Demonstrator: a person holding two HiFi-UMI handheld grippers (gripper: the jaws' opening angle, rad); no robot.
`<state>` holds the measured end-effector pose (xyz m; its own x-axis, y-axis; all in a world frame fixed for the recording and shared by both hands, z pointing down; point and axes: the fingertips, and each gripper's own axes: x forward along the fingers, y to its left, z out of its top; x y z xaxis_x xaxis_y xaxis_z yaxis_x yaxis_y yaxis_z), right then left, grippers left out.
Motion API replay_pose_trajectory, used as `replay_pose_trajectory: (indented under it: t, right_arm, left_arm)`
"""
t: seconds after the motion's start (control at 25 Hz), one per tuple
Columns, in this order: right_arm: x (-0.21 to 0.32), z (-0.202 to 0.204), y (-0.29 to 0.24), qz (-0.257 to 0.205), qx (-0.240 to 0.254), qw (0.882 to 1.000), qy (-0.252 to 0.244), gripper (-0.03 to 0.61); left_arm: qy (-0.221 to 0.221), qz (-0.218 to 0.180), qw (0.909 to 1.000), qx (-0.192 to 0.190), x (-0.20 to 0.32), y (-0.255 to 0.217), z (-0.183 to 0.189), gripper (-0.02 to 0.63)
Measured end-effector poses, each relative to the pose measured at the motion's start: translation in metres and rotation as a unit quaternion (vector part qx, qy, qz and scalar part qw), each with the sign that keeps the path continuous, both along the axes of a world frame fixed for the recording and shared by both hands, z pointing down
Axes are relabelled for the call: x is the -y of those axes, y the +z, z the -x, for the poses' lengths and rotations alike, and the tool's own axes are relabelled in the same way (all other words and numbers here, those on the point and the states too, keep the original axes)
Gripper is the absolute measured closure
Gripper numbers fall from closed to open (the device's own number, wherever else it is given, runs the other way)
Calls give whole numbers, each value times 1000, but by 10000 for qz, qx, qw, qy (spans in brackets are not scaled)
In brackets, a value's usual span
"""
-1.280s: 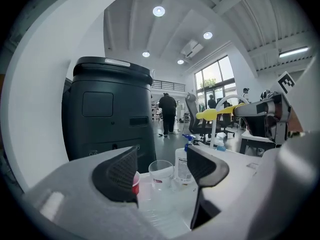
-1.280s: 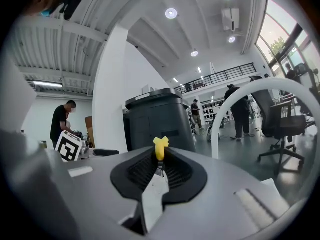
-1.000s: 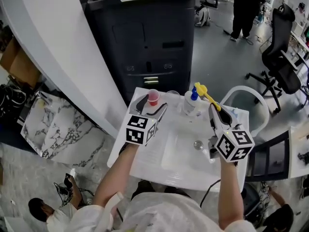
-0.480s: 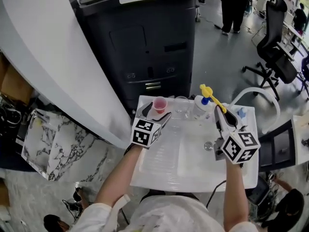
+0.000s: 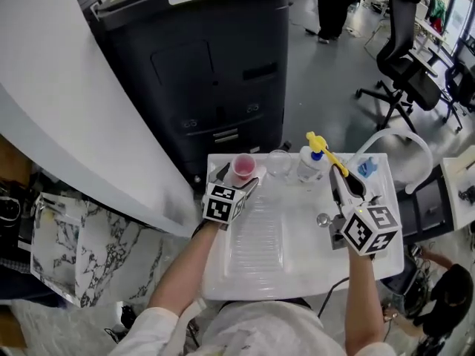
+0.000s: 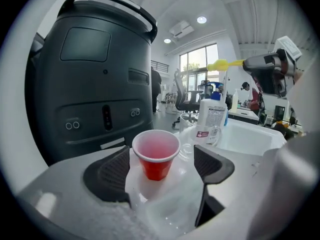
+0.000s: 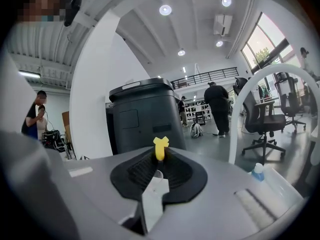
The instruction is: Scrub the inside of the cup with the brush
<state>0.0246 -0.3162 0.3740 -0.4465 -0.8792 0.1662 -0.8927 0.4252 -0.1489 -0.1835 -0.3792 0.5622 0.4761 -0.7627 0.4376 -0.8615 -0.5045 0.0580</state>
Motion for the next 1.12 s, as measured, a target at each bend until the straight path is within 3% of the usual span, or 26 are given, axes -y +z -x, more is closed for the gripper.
replay_pose_trajectory:
  t: [0.48,0.64,1.12]
  right_arm:
    - [-2,-7,11,118,-115,9993,341,545]
    - [-4,-7,15,177,-156,9990,378,545]
    - [-15,-1,15,224,-269,9988,335,545]
  left_arm:
    - [97,138,9999,27,23,20,-1,209]
    - [200,67,9997,147,25,21,-1,294]
    - [644,-213,9976,150,5,-8,-6,310]
